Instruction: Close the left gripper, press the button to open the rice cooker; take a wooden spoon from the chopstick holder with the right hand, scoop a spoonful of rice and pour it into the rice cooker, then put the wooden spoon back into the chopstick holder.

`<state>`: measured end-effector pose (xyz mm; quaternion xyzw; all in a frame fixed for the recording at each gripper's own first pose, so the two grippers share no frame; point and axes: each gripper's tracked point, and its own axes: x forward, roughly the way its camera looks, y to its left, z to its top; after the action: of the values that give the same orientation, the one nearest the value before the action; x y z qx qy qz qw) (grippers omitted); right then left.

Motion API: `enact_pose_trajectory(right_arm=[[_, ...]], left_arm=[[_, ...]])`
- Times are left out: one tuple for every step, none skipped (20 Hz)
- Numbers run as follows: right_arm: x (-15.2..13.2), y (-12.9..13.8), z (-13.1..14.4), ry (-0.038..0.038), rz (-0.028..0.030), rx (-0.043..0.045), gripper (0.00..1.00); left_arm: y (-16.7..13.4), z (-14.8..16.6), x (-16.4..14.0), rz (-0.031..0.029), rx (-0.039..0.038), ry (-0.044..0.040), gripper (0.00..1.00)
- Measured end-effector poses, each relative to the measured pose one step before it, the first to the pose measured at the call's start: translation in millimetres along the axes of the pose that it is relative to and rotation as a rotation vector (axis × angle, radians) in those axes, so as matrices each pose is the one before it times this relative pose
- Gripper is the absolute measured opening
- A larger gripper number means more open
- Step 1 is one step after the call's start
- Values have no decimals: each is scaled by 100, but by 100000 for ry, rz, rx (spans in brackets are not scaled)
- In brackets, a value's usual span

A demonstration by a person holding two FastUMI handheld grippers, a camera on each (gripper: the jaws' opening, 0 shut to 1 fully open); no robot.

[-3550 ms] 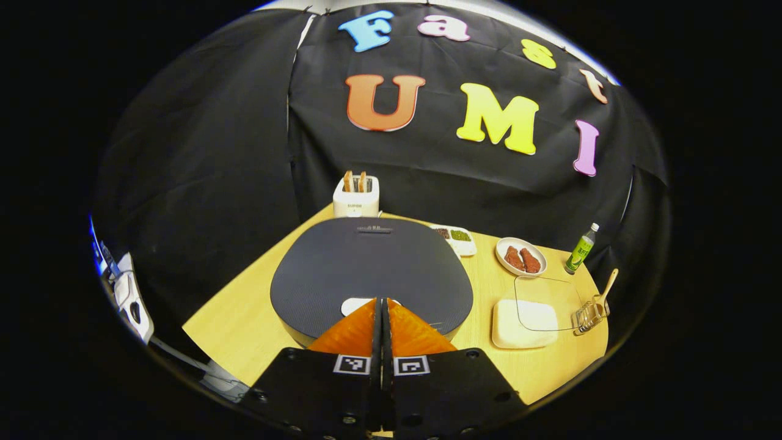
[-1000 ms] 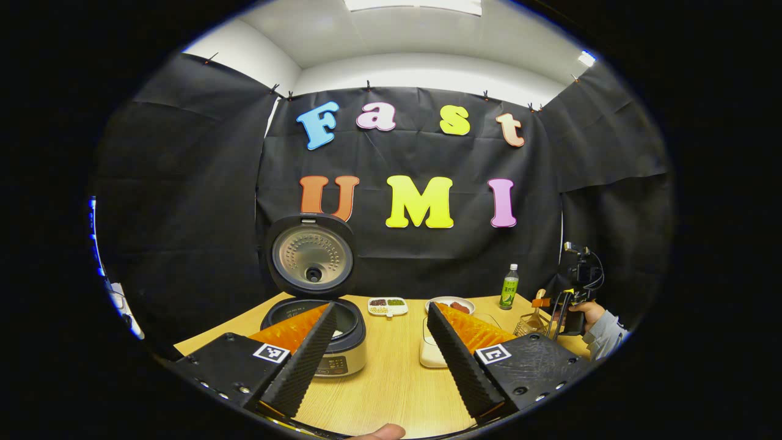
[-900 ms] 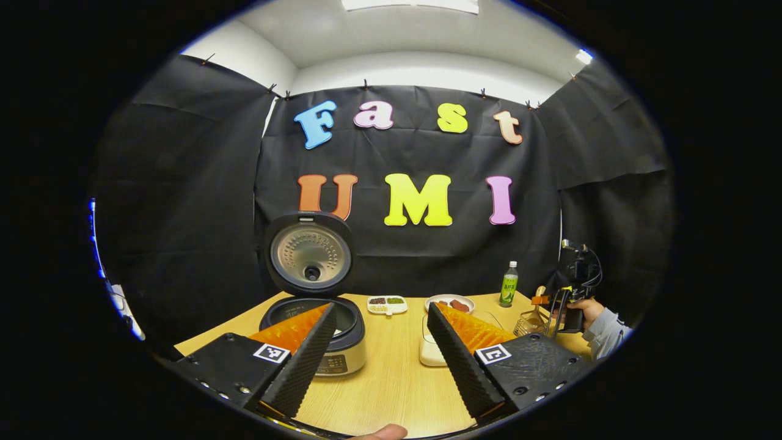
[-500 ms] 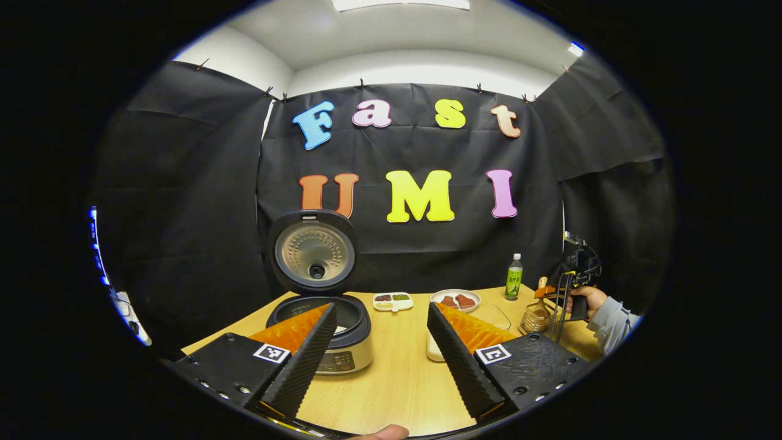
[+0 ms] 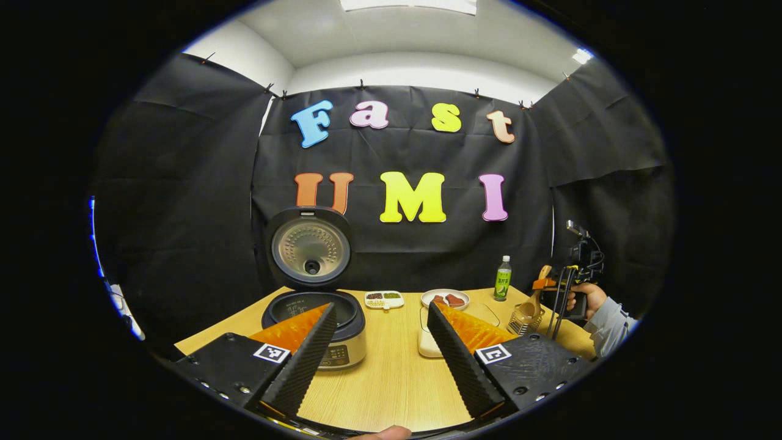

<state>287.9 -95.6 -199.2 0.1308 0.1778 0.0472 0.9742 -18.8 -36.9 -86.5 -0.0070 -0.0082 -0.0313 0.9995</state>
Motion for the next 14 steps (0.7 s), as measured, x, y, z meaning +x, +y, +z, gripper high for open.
enact_pose_trajectory(right_arm=[[-727,219,709,-2070,-601,-562,12],[-775,52,609,-2210,-1494,-1332,12],[-646,134,663,-1965,-1117,-1362,12],[-672,280,516,-1835,-1143,-1397,12],[-679,321,625,-1520,-1017,-849,12],[-700,420,396,-1059,-821,-1020,12],[-687,467,392,-954,-333,-973,12],[-613,520,461,-1250,-462,-658,12],[-578,309,417,-1375,-1356,-683,12],[-431,350,251,-1195,-1366,-1151,12],[-419,533,291,-1197,-731,-1876,12],[-506,798,272,-985,-393,-1341,12],[-419,657,249,-487,-378,-853,12],[-440,802,103,-386,120,-499,12]], left_arm=[[132,38,-241,-484,109,-472,95],[219,47,-347,-279,107,-402,95],[249,11,-329,-19,47,-320,95],[348,-81,-341,81,-17,-206,95],[405,4,-413,244,-24,-429,95],[301,10,-390,102,-93,-168,95],[339,-76,-371,37,68,-68,95],[538,-125,-380,398,232,-39,95],[614,27,-409,878,-74,-269,95],[448,85,-450,558,10,-103,95],[473,-2,-423,338,-47,250,95],[531,-16,-627,838,-68,301,95],[460,61,-449,790,41,-44,95],[502,227,-584,675,89,-541,95]])
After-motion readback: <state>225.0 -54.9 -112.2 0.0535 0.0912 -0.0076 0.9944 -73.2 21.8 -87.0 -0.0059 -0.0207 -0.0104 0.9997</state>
